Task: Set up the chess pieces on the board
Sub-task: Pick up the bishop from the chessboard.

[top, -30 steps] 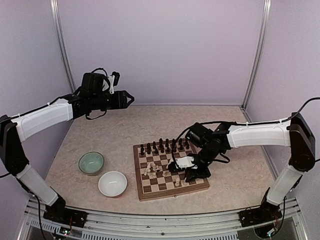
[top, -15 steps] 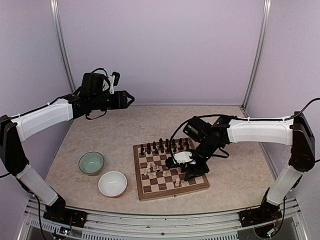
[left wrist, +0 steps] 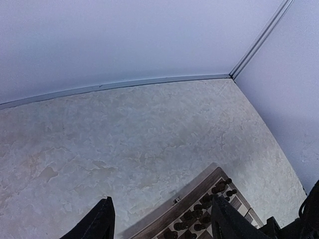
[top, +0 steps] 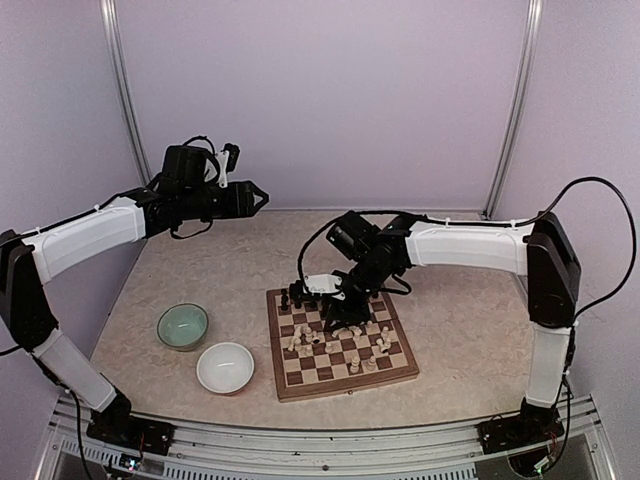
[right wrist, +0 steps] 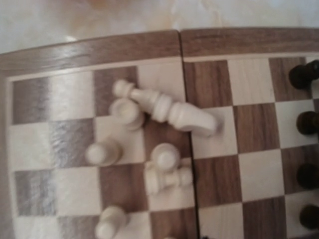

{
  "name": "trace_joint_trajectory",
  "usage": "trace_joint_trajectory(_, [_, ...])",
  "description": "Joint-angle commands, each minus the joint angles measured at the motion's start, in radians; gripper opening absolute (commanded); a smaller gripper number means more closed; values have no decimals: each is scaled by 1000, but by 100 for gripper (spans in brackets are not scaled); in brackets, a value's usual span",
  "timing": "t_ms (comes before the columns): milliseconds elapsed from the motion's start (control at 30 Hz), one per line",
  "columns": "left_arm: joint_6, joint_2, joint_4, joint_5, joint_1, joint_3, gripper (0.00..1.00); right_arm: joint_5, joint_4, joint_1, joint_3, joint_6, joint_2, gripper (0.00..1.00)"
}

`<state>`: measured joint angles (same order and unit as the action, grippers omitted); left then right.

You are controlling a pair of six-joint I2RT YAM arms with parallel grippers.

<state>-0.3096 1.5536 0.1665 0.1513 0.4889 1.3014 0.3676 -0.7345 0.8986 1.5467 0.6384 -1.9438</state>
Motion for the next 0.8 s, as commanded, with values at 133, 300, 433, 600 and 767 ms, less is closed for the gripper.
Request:
trace_joint_trajectory(133, [-9,3,-2,33,-16,35,66,-9,-1,24,107,-15,-94,38])
trace_joint_trajectory(300, [-19,-2,-5,51,-24,35,66,-5,-7,29,146,-10,-141,39])
trace_joint_trajectory(433, [-22,-8,-6,54,-26,35,66,3,-4,38,153,5,-166,39])
trace_joint_trajectory(600, [-26,-14,-6,60,-35,36,66,16,-15,40,187,3,-204,37])
trace_joint_trajectory(767, [-29,-18,-9,66,-41,36,66,40,-26,40,210,3,-221,29])
